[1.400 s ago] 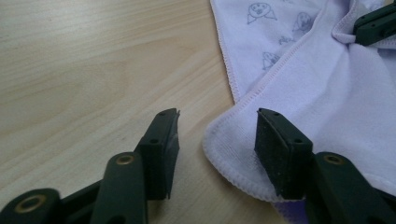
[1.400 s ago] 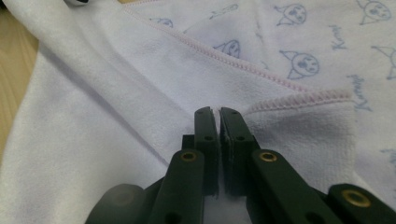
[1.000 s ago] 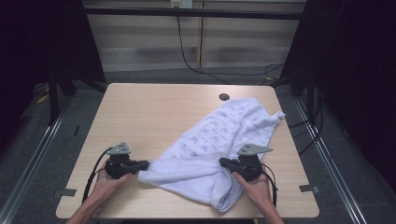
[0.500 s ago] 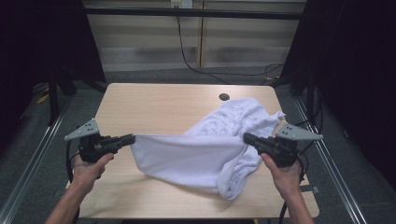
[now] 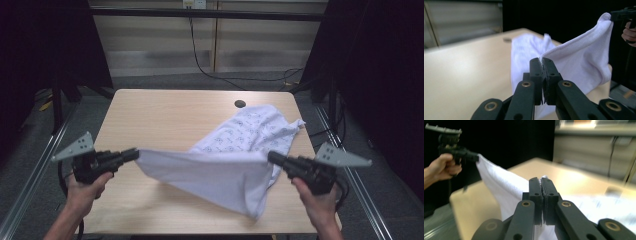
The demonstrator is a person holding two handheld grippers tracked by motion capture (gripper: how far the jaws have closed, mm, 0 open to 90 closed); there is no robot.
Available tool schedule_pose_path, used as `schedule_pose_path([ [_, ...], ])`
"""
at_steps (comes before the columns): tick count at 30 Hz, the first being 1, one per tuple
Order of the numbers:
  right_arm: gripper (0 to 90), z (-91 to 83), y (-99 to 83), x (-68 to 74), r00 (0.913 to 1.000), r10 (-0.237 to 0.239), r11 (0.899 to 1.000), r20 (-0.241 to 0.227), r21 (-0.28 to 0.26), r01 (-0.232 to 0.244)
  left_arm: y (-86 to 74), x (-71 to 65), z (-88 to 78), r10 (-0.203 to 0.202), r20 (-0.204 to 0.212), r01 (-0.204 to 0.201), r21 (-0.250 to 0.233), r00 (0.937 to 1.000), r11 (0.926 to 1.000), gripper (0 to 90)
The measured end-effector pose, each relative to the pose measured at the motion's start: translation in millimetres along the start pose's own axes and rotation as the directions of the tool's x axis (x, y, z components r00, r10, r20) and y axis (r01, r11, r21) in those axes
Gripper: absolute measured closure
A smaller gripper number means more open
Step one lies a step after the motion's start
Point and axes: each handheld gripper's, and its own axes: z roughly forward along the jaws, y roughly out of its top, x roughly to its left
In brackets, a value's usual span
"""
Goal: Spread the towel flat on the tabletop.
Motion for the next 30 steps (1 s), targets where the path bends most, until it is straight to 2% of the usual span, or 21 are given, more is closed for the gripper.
schedule_pose_path([
  [1, 88.2, 2.6, -32.1, 8.3, 0.9986, 0.042, 0.998, -0.031, 0.039, -0.041, -25.1, -2.5, 1.1, -0.025, 0.014, 0.025, 0.044, 0.9996, 0.9987, 87.5],
  [2, 88.1, 3.9, -46.6, 13.6, 0.9979, 0.052, 0.996, -0.037, 0.071, -0.05, -25.1, -2.5, 1.1, -0.025, 0.014, 0.025, 0.044, 0.9996, 0.9987, 87.5],
  [3, 88.1, 5.4, -60.6, 18.4, 0.9945, 0.087, 0.993, -0.059, 0.089, -0.081, -45.8, -7.2, 0.1, -0.038, 0.037, 0.034, 0.103, 0.9986, 0.9941, 87.5],
  [4, 88.1, 5.4, -60.6, 18.4, 0.9945, 0.087, 0.993, -0.059, 0.089, -0.081, -45.8, -7.2, 0.1, -0.038, 0.037, 0.034, 0.103, 0.9986, 0.9941, 87.4],
  [5, 88.0, 8.1, -82.8, 31.2, 0.9917, 0.101, 0.985, -0.08, 0.152, -0.088, -62.6, -14.2, -5.6, -0.025, 0.068, 0.015, 0.156, 0.9974, 0.9877, 87.3],
  [6, 87.9, 8.0, -92.3, 37.9, 0.9882, 0.119, 0.981, -0.097, 0.168, -0.102, -62.6, -14.2, -5.6, -0.025, 0.068, 0.015, 0.156, 0.9974, 0.9877, 87.3],
  [7, 87.9, 8.0, -92.3, 37.9, 0.9882, 0.119, 0.981, -0.097, 0.168, -0.102, -70.0, -18.2, -9.3, -0.03, 0.074, 0.017, 0.173, 0.9968, 0.9849, 87.3],
  [9, 85.6, 2.0, -114.7, 55.4, 0.9792, 0.151, 0.969, -0.135, 0.217, -0.119, -87.3, -27.7, -20.5, -0.044, 0.104, 0.023, 0.193, 0.9936, 0.981, 85.4],
  [10, 81.9, -1.0, -119.5, 60.0, 0.9746, 0.161, 0.966, -0.155, 0.227, -0.124, -87.3, -27.7, -20.5, -0.044, 0.104, 0.023, 0.193, 0.9936, 0.981, 81.8],
  [12, 76.2, -3.7, -121.1, 63.3, 0.9772, 0.148, 0.966, -0.153, 0.234, -0.109, -93.5, -29.9, -26.3, -0.06, 0.124, 0.034, 0.198, 0.9905, 0.9796, 76.7],
  [13, 67.9, -6.4, -116.9, 60.3, 0.9734, 0.152, 0.97, -0.171, 0.214, -0.114, -93.8, -29.6, -28.9, -0.057, 0.121, 0.032, 0.2, 0.991, 0.9792, 64.0],
  [17, 61.9, -10.0, -103.9, 46.6, 0.9793, 0.152, 0.977, -0.134, 0.168, -0.128, -83.4, -15.8, -28.6, -0.08, 0.105, 0.064, 0.156, 0.9912, 0.9858, 59.8],
  [18, 61.3, -10.6, -100.5, 41.7, 0.9834, 0.145, 0.98, -0.109, 0.155, -0.128, -78.8, -11.3, -23.4, -0.069, 0.095, 0.054, 0.157, 0.993, 0.9862, 59.8],
  [19, 59.3, -6.3, -97.9, 28.7, 0.9901, 0.133, 0.977, -0.045, 0.175, -0.124, -74.6, -5.5, -15.5, -0.061, 0.076, 0.048, 0.163, 0.9953, 0.9855, 61.5],
  [20, 59.3, -6.3, -97.9, 28.7, 0.9901, 0.133, 0.977, -0.045, 0.175, -0.124, -70.6, 1.1, -5.2, -0.075, 0.065, 0.063, 0.169, 0.9951, 0.9835, 61.5],
  [21, 58.8, 2.9, -101.3, 11.3, 0.991, 0.133, 0.969, 0.012, 0.21, -0.133, -66.9, 8.1, 6.8, -0.079, 0.059, 0.068, 0.177, 0.9951, 0.9818, 62.7],
  [22, 58.8, 8.5, -103.8, 2.7, 0.9914, 0.125, 0.962, 0.037, 0.242, -0.131, -60.2, 21.1, 33.5, -0.08, 0.051, 0.067, 0.214, 0.9955, 0.9746, 63.7],
  [23, 58.8, 8.5, -103.8, 2.7, 0.9914, 0.125, 0.962, 0.037, 0.242, -0.131, -60.2, 21.1, 33.5, -0.08, 0.051, 0.067, 0.214, 0.9955, 0.9746, 64.3],
  [24, 58.8, 13.9, -106.7, -5.3, 0.9897, 0.13, 0.955, 0.059, 0.262, -0.142, -57.2, 25.1, 47.6, -0.079, 0.043, 0.067, 0.236, 0.9959, 0.9695, 64.3],
  [25, 60.1, 25.0, -112.1, -17.5, 0.9886, 0.138, 0.942, 0.06, 0.299, -0.15, -51.8, 30.4, 74.8, -0.068, 0.054, 0.05, 0.279, 0.9962, 0.959, 66.6],
  [30, 59.5, 53.7, -115.0, -34.4, 0.9901, 0.111, 0.924, 0.086, 0.359, -0.135, -46.3, 32.0, 132.7, -0.029, 0.058, 0.007, 0.349, 0.9979, 0.937, 67.8],
])
